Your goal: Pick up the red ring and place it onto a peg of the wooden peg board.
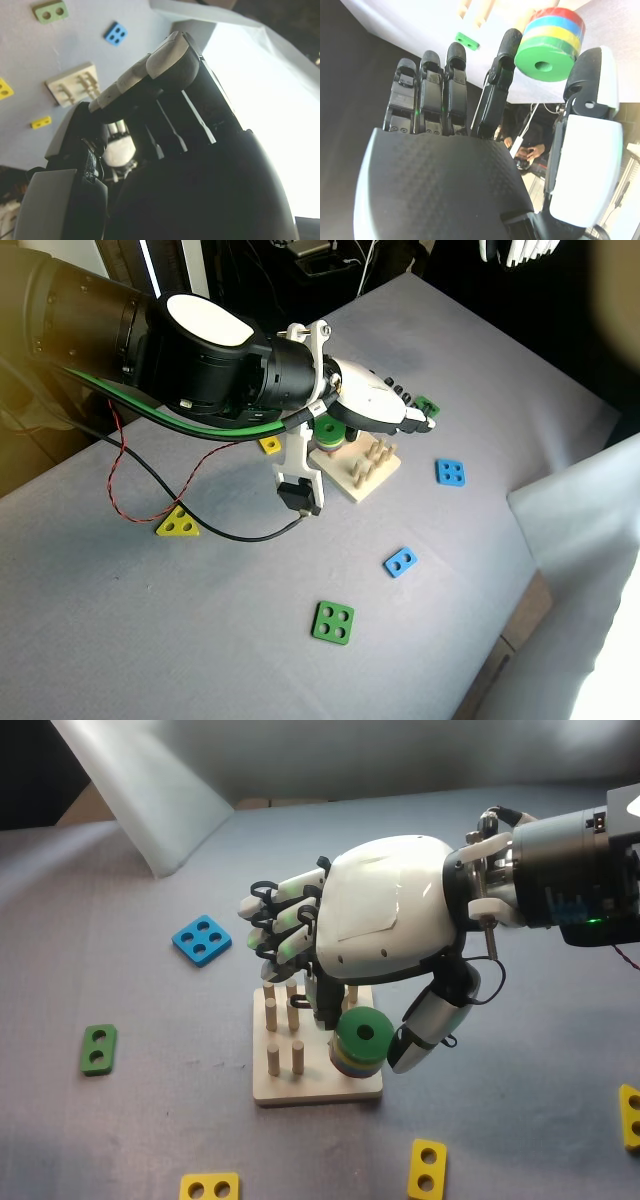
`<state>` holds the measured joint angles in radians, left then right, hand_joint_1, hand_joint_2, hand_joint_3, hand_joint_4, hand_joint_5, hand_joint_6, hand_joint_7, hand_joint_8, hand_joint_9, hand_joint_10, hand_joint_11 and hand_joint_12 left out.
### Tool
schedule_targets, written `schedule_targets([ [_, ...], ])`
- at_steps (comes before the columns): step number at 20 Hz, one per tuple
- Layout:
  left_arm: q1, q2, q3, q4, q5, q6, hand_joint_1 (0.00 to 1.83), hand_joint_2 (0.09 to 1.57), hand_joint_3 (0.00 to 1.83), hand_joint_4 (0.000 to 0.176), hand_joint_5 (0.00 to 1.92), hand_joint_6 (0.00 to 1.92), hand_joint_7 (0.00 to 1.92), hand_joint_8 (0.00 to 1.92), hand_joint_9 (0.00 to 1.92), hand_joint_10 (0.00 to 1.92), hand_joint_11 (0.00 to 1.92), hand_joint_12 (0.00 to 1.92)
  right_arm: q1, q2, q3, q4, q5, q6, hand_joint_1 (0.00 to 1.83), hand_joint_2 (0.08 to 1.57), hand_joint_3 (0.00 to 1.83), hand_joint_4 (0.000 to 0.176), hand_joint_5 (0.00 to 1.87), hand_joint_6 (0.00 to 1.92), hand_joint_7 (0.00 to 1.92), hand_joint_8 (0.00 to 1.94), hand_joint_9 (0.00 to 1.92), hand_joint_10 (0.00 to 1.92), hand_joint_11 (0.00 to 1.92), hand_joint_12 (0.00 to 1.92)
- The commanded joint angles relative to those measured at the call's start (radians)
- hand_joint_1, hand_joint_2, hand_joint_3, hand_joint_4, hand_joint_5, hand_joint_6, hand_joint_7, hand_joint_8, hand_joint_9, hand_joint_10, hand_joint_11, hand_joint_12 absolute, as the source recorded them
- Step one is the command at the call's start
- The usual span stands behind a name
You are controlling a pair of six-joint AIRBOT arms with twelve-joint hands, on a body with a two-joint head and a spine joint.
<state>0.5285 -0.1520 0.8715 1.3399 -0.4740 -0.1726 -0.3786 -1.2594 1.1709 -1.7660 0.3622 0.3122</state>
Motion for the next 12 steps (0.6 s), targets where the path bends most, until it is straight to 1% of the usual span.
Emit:
schedule_targets([
  [1, -0.007, 0.004, 0.006, -0.036, -0.009, 0.006, 0.55, 1.55, 0.0, 0.0, 0.91, 1.92, 1.1, 1.92, 1.13, 1.92, 1.18, 1.92, 0.013, -0.003, -0.005, 0.032, -0.005, -0.002, 1.08, 1.0, 0.0, 0.176, 1.24, 0.55, 0.42, 0.0, 0.21, 0.0, 0.0, 0.0],
  [9, -0.007, 0.003, 0.001, -0.036, -0.009, 0.006, 0.51, 1.56, 0.0, 0.0, 0.9, 1.92, 1.1, 1.92, 1.12, 1.92, 1.17, 1.92, -0.001, -0.008, -0.004, 0.029, -0.014, -0.036, 1.08, 1.0, 0.0, 0.176, 1.23, 0.56, 0.38, 0.0, 0.21, 0.0, 0.0, 0.0],
  [11, -0.007, 0.002, -0.002, -0.036, -0.009, 0.006, 0.49, 1.57, 0.0, 0.0, 0.92, 1.92, 1.12, 1.92, 1.14, 1.92, 1.2, 1.92, -0.001, -0.012, -0.004, 0.029, -0.019, -0.039, 1.08, 1.0, 0.0, 0.176, 1.24, 0.55, 0.4, 0.01, 0.19, 0.0, 0.0, 0.0],
  [12, -0.007, 0.002, -0.003, -0.036, -0.009, 0.006, 0.48, 1.57, 0.01, 0.0, 0.91, 1.92, 1.11, 1.92, 1.13, 1.92, 1.18, 1.92, -0.002, -0.016, -0.004, 0.029, -0.021, -0.042, 1.08, 1.0, 0.0, 0.176, 1.24, 0.55, 0.41, 0.01, 0.2, 0.0, 0.0, 0.0],
])
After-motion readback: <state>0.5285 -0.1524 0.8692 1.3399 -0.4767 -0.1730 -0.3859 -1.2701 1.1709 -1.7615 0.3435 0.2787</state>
